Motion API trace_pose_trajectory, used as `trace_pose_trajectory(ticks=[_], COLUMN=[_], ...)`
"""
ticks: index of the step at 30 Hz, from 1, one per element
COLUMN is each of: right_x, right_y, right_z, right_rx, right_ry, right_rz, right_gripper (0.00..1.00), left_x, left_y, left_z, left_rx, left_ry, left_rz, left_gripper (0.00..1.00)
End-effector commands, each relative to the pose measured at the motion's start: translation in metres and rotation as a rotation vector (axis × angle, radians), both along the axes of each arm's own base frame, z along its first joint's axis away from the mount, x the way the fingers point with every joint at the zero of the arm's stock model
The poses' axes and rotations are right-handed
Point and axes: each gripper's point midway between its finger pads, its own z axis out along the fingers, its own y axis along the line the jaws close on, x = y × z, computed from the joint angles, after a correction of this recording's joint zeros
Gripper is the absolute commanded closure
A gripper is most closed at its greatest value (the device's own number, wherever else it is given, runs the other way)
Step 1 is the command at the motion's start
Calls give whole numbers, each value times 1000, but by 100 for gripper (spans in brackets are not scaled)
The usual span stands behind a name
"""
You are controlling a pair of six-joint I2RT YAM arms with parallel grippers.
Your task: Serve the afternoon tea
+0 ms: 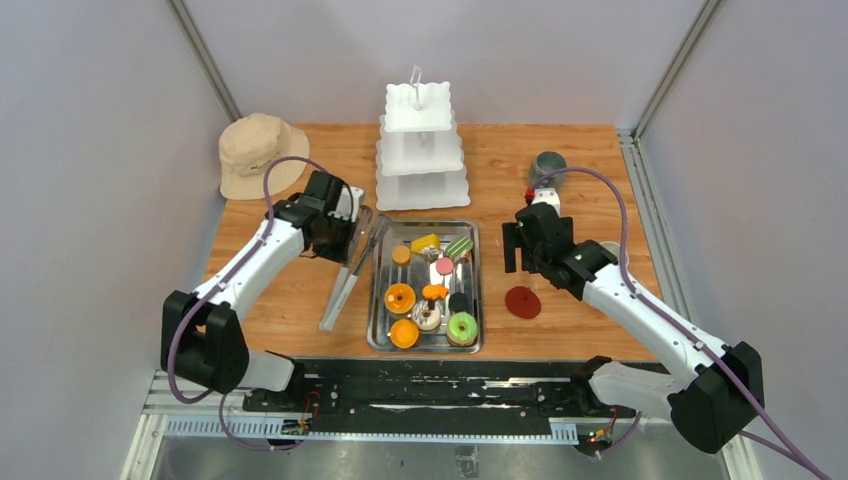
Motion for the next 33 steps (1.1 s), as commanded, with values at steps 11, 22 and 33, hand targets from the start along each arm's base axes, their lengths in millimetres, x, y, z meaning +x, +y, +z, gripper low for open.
trace_pose_trajectory(ticks=[11, 22, 33], right_x=[3, 4, 5], right_y=[5, 7, 8], right_z=[3, 6, 8], right_rx=[14, 19, 25], right_ry=[-7, -8, -5], right_rz=[4, 5, 0], right_gripper=[12, 12, 12], left_x=[61, 89, 79], left_y=[119, 125, 116], left_z=[-9, -22, 21], left_rx=[282, 304, 193], left_ry=[-127, -144, -246], left_rz=[631, 764, 731], left_gripper=[100, 73, 26])
